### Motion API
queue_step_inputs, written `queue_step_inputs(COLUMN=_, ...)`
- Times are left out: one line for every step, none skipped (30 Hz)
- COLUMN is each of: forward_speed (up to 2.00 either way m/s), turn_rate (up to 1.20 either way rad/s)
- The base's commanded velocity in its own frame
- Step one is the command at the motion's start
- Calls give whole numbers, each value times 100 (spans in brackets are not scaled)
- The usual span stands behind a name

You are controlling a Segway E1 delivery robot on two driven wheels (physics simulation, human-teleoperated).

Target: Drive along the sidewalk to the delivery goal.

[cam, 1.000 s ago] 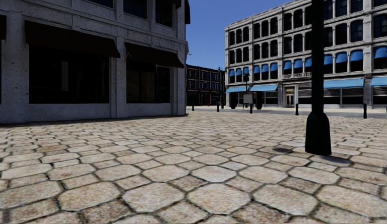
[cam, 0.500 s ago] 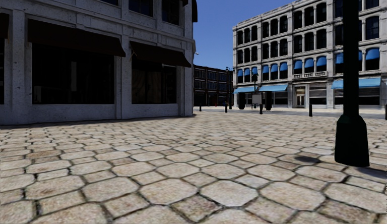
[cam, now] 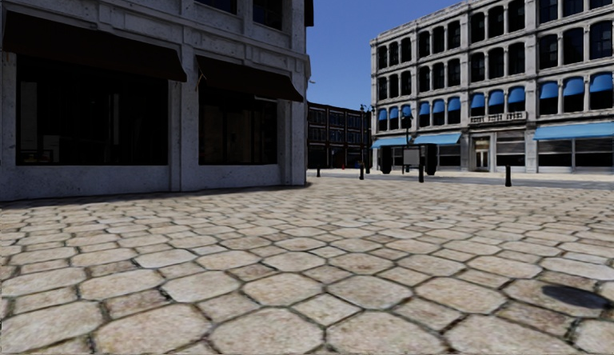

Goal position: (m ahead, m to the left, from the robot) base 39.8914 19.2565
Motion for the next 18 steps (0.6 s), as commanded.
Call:
queue_step_inputs(forward_speed=200, turn_rate=0)
queue_step_inputs(forward_speed=200, turn_rate=0)
queue_step_inputs(forward_speed=200, turn_rate=0)
queue_step_inputs(forward_speed=200, turn_rate=0)
queue_step_inputs(forward_speed=200, turn_rate=0)
queue_step_inputs(forward_speed=200, turn_rate=0)
queue_step_inputs(forward_speed=200, turn_rate=0)
queue_step_inputs(forward_speed=200, turn_rate=0)
queue_step_inputs(forward_speed=200, turn_rate=0)
queue_step_inputs(forward_speed=200, turn_rate=0)
queue_step_inputs(forward_speed=200, turn_rate=0)
queue_step_inputs(forward_speed=200, turn_rate=0)
queue_step_inputs(forward_speed=200, turn_rate=0)
queue_step_inputs(forward_speed=200, turn_rate=0)
queue_step_inputs(forward_speed=200, turn_rate=0)
queue_step_inputs(forward_speed=200, turn_rate=0)
queue_step_inputs(forward_speed=200, turn_rate=0)
queue_step_inputs(forward_speed=200, turn_rate=0)
